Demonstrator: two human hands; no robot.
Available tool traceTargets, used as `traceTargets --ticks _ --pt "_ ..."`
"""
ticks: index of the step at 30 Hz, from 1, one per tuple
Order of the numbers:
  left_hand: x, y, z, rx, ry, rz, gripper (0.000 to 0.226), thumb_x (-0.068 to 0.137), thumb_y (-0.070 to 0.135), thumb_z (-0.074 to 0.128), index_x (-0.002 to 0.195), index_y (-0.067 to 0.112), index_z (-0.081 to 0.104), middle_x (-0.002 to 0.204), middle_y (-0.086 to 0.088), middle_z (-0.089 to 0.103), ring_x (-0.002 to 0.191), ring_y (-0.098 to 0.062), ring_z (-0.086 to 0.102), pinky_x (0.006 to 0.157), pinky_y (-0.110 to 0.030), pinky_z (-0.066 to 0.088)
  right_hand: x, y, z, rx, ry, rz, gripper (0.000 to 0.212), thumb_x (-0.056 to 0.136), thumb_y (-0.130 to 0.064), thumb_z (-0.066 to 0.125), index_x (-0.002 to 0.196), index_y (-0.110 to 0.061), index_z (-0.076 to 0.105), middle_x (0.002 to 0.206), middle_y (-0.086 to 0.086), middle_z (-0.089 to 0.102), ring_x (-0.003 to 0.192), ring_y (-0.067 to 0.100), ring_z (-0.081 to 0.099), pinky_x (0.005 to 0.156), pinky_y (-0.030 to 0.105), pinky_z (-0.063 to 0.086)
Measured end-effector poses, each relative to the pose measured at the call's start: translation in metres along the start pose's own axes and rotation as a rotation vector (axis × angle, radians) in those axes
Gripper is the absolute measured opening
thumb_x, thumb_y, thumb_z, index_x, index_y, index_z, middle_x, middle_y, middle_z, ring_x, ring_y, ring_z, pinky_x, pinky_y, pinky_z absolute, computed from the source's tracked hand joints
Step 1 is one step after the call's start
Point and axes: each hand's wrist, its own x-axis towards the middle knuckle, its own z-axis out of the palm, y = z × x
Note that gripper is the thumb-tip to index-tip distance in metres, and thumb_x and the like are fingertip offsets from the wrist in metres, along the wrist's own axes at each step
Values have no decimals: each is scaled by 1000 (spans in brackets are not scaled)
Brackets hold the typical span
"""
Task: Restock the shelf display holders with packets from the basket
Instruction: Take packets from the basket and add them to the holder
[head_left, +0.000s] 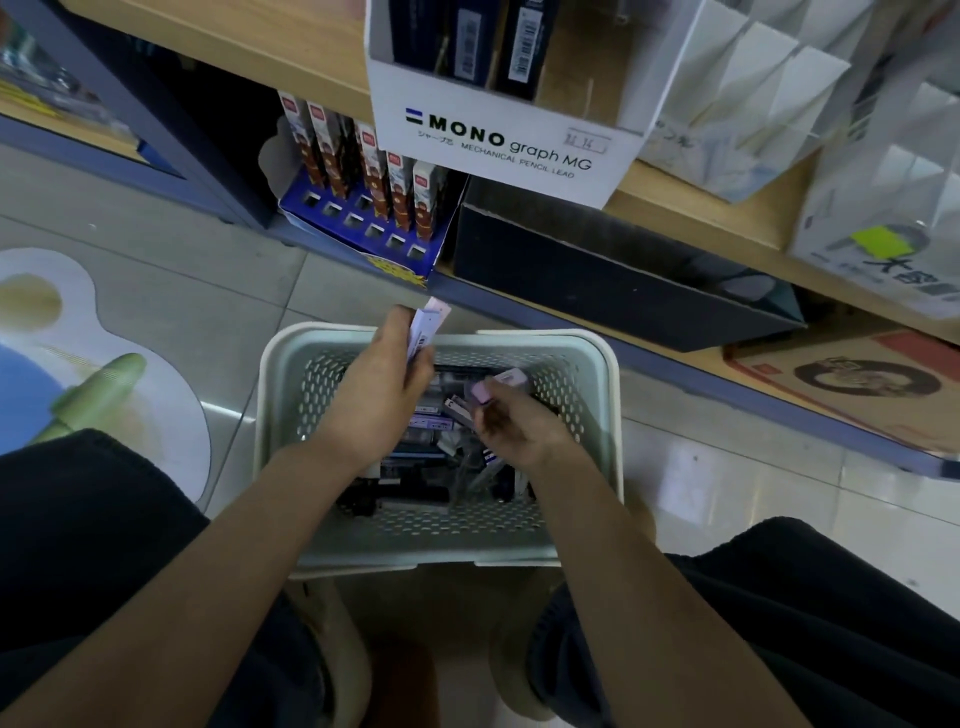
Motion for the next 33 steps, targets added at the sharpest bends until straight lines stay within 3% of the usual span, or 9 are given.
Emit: traceTargets --ticks 4,7,13,18,22,26,29,31,33 --pt "-7 -2 -1 77 0 4 8 97 12 41 95 10 34 68 0 42 57 -22 48 55 -42 41 -22 13 -11 -355 7 -24 5 93 -12 57 95 -8 58 76 5 59 59 10 48 43 13 42" --pt "-21 -7 -5 146 19 -7 10 96 9 43 93 10 33 65 1 41 55 -20 42 52 -36 30 -37 22 -19 -622 -66 -67 23 96 -15 52 116 -4 55 77 4 54 61 10 44 57 20 41" --pt "-55 -18 -12 256 -13 -128 7 95 8 43 101 5 40 64 -4 46 55 -30 47 55 -40 35 -68 32 -28 -1020 -257 -196 37 98 -17 47 132 -4 46 125 8 56 107 18 56 79 16 49" --pt "-79 -23 -16 356 -82 -204 10 96 10 40 90 11 32 66 -9 49 56 -26 43 53 -33 25 -95 37 -22 -1157 -295 -325 35 95 -19 51 127 -2 51 124 17 58 110 28 59 96 44 49" --pt "-93 -2 -13 128 87 -172 9 95 4 44 89 3 37 62 -2 39 57 -25 40 52 -35 26 -115 41 -17 -1172 -312 -464 24 98 -19 48 115 -2 48 115 22 59 104 31 61 82 37 55" --pt "-91 43 -4 -240 171 -283 12 99 9 39 100 -2 44 68 -4 43 60 -15 42 48 -9 36 -137 48 -10 -1199 -293 -663 20 98 -29 45 107 -15 34 89 10 53 79 26 55 67 38 44" --pt "-85 68 0 -445 149 -296 15 101 19 35 109 8 42 86 -2 50 78 -14 48 51 -2 38 -155 48 -6 -1138 -243 -837 23 96 -29 49 108 -13 37 97 7 56 86 25 57 73 36 45" --pt "-85 79 -1 -568 107 -299 12 100 22 37 105 14 45 88 0 54 76 -11 52 53 -4 42 -166 42 -7 -1123 -204 -934 22 95 -27 53 102 -13 37 99 12 58 85 27 58 72 37 45" --pt "-87 84 -2 -640 50 -276 12 96 20 49 102 10 50 88 -9 60 77 -19 56 63 -19 50 -175 35 -10 -1169 -170 -1015 24 93 -25 56 97 -12 35 94 12 58 79 25 58 66 36 44"
